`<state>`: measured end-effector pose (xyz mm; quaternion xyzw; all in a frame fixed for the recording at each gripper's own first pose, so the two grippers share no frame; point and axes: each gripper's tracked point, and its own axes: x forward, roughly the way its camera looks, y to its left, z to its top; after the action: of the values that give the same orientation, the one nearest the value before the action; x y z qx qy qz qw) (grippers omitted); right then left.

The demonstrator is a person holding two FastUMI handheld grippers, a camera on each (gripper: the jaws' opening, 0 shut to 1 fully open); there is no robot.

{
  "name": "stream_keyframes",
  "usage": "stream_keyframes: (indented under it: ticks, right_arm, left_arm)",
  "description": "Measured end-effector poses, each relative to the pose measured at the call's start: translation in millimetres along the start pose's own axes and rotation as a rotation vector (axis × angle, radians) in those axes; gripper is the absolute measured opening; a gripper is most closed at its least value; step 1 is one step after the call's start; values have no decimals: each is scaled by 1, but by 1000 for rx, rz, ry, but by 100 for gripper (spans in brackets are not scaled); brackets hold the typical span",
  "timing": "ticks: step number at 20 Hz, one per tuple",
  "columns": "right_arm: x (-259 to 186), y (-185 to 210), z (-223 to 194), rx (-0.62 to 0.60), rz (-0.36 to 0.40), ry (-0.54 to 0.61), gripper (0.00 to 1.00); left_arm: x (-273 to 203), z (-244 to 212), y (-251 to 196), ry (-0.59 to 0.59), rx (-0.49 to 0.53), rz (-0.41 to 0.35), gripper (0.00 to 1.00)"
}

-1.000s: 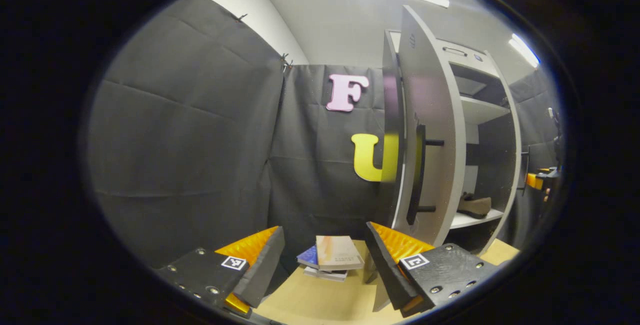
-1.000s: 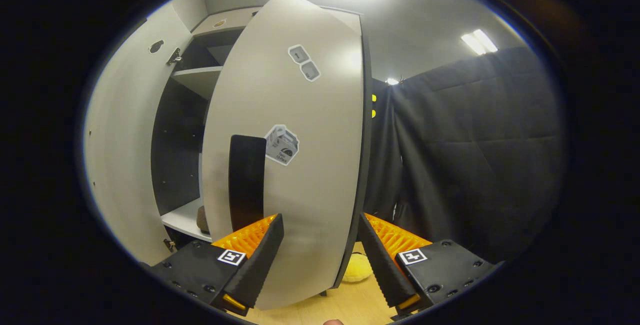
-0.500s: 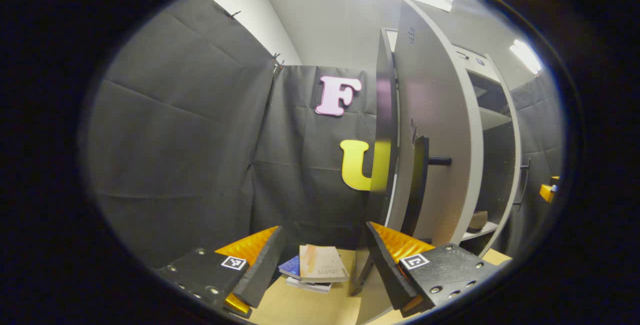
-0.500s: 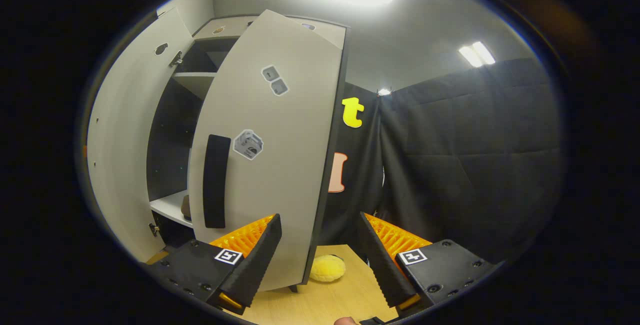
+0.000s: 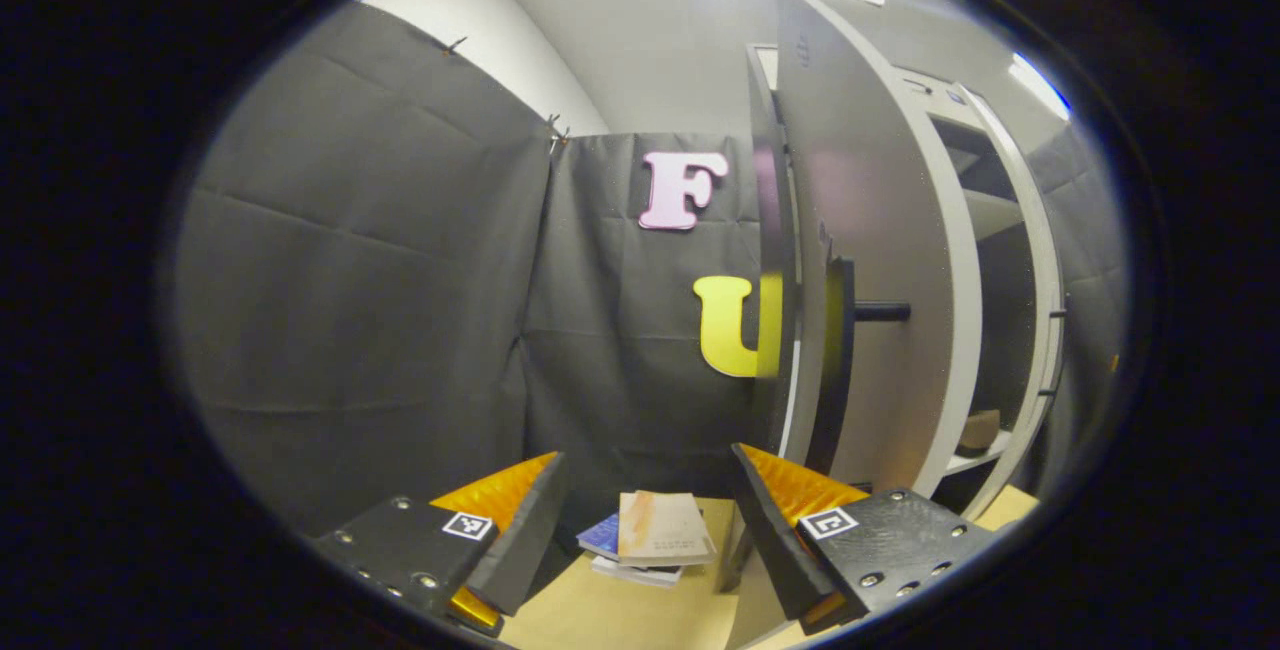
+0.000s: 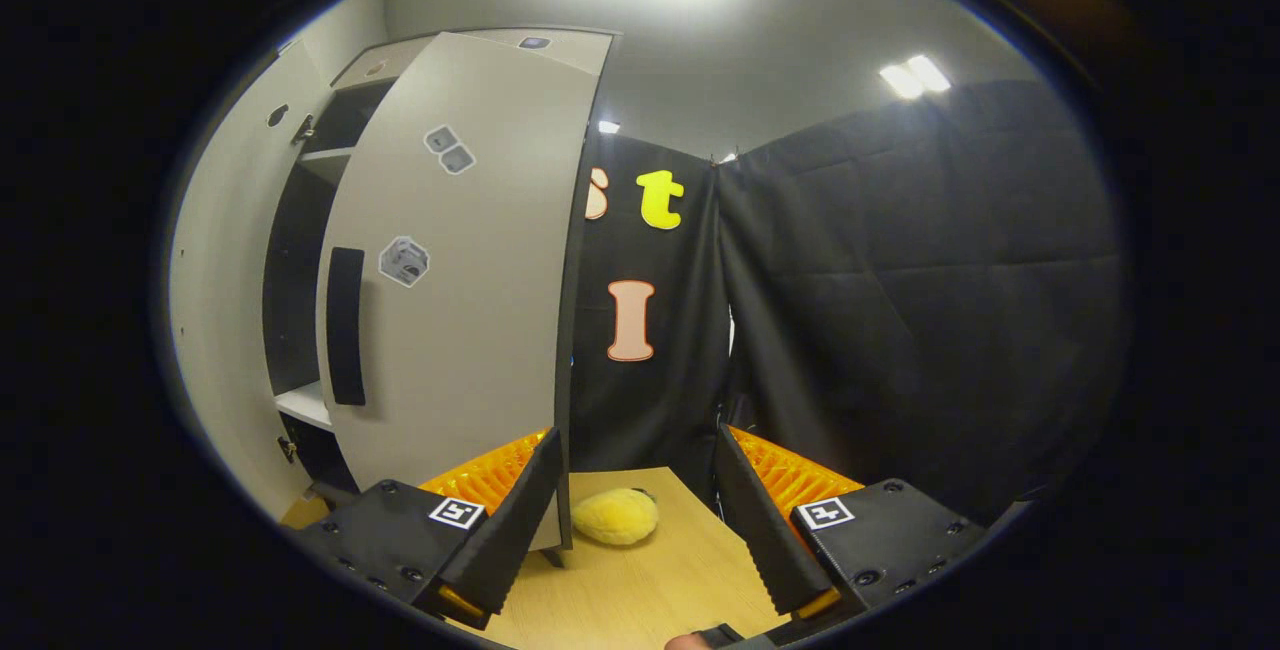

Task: Grab one shoe with the right hand and put it into the shoe cabinet, grab the other shoe with the left hand and put it into the shoe cabinet; then close the right door with the right hand and the left door with the left hand.

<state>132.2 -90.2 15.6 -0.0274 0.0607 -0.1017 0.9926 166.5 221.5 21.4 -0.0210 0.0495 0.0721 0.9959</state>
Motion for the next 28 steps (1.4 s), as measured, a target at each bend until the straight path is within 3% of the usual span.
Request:
stream_keyframes:
  ticks: [1, 3, 9, 21, 24, 28]
  right_arm:
    - [1, -2, -2, 6, 2, 5, 97]
    - [4, -6, -4, 14, 8, 9, 97]
    - [1, -12, -4, -12, 28, 6, 98]
    - [-20, -61, -18, -28, -15, 35, 96]
    - [-22, -66, -23, -8, -12, 50, 96]
    - [-21, -61, -27, -13, 2, 51, 96]
  left_arm:
    - [-2, 2, -6, 0, 9, -10, 89]
    - [-7, 4, -19, 1, 12, -35, 97]
    - [-12, 2, -70, 1, 13, -86, 96]
    - [-2, 0, -186, -9, -25, -224, 97]
    - [10, -3, -216, -4, -28, -240, 97]
    - [13, -3, -223, -12, -14, -217, 97]
